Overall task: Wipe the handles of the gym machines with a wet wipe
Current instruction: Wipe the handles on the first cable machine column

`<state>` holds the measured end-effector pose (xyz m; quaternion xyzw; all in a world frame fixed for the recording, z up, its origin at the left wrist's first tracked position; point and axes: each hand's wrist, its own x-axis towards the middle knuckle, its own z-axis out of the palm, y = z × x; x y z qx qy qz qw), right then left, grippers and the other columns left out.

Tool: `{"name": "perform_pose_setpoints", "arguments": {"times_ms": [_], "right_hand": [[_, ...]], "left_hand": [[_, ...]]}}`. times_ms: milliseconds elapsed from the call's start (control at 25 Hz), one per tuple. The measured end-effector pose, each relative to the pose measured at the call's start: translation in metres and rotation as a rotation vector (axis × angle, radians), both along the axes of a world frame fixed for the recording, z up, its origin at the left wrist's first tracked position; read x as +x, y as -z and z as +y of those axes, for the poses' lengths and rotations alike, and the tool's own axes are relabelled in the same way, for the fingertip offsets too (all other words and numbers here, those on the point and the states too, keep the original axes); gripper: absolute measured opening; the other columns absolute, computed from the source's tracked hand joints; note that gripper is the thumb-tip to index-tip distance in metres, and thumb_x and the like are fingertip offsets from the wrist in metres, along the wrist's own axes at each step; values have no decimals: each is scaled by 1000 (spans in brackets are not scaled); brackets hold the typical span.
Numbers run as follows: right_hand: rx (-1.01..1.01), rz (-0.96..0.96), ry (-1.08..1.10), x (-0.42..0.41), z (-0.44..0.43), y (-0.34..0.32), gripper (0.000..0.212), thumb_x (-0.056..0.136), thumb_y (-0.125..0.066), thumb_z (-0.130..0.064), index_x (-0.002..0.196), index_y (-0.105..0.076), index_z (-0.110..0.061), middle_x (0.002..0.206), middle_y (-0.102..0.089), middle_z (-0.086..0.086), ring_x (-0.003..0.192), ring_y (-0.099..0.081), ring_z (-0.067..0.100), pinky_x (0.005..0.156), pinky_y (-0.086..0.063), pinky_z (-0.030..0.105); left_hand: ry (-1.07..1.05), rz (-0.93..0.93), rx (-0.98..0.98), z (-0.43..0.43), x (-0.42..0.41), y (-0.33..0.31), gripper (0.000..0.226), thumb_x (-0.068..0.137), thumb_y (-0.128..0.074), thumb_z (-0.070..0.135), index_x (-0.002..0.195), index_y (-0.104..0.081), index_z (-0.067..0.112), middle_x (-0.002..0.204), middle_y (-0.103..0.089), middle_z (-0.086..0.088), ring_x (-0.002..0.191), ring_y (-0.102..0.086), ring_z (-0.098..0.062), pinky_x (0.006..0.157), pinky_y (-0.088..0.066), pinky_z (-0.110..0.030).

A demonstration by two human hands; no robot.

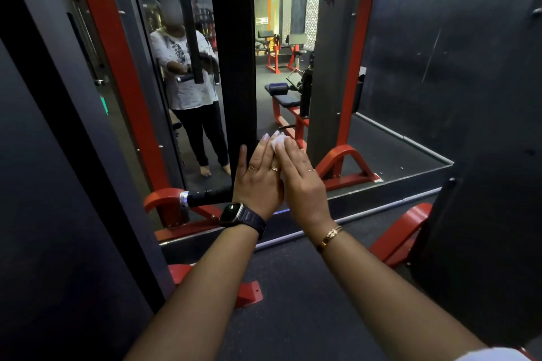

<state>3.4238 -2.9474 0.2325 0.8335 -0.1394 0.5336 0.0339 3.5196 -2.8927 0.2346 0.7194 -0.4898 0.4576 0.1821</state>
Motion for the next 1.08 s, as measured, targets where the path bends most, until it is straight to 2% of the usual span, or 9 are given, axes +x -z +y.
{"name": "perform_pose_setpoints", "arguments": {"times_ms": [120, 240, 360, 480, 640, 760, 880, 1000, 1080], "right_hand": [[-170, 88, 2, -26, -23, 18, 41, 93, -49, 9, 134, -49, 2, 144, -43, 18, 137, -38, 27, 109, -39, 41], [-232, 235, 18, -53, -32, 49, 40, 91, -52, 8, 130, -54, 2, 141, -46, 17, 136, -39, 28, 103, -44, 41], [-109, 73, 26, -55, -28, 35, 42, 88, -52, 11, 129, -54, 3, 140, -47, 17, 134, -41, 27, 105, -42, 39], [32, -136, 53, -35, -24, -18, 46, 86, -59, 10, 131, -53, 1, 138, -50, 16, 130, -46, 24, 105, -42, 35], [152, -51, -41, -18, -25, -16, 56, 80, -61, 15, 132, -54, -4, 139, -51, 11, 129, -48, 21, 105, -43, 36], [117, 10, -132, -35, -32, 23, 57, 79, -63, 16, 131, -54, -4, 143, -45, 9, 134, -43, 20, 109, -39, 35], [107, -22, -112, -52, -44, 50, 53, 80, -60, 16, 128, -59, -6, 141, -47, 8, 130, -47, 20, 108, -39, 31], [259, -205, -106, -41, -56, 20, 42, 87, -49, -1, 127, -60, -10, 138, -52, 7, 125, -49, 11, 104, -39, 18], [342, -203, -191, -29, -61, -10, 39, 89, -48, -12, 126, -60, -9, 136, -54, 8, 124, -47, 3, 102, -39, 15]], "left_hand": [[10, 21, -17, 0, 2, -2, 70, 79, -41, 23, 147, -28, 15, 151, -38, 1, 141, -25, -15, 117, 0, -44], [21, 27, -10, 1, 3, -2, 75, 75, -41, 26, 148, -26, 17, 152, -37, 0, 141, -24, -15, 117, 5, -44], [74, 56, -52, -3, 4, 0, 59, 92, -32, 39, 148, -28, 19, 151, -38, 0, 141, -25, -16, 117, 3, -44], [68, 98, -45, -6, 1, 2, 59, 99, -14, 49, 147, -28, 19, 151, -38, -1, 141, -25, -17, 115, -1, -46], [62, 134, -84, -9, -4, 5, 56, 100, -14, 45, 146, -30, 17, 149, -41, -2, 140, -26, -18, 115, -2, -46], [107, 199, -121, -10, -8, 2, 54, 101, -11, 40, 144, -35, 18, 149, -41, -3, 141, -25, -18, 116, -3, -45], [183, 280, -213, -11, -13, -1, 57, 100, -10, 40, 142, -40, 15, 147, -43, -4, 141, -27, -18, 116, -5, -45], [190, 288, -259, -25, -35, -12, 57, 100, -12, 39, 142, -40, 14, 148, -42, -5, 142, -28, -19, 116, -3, -44], [160, 267, -267, -41, -51, -21, 56, 99, -14, 37, 142, -43, 15, 149, -40, -6, 142, -28, -20, 116, -2, -44]]}}
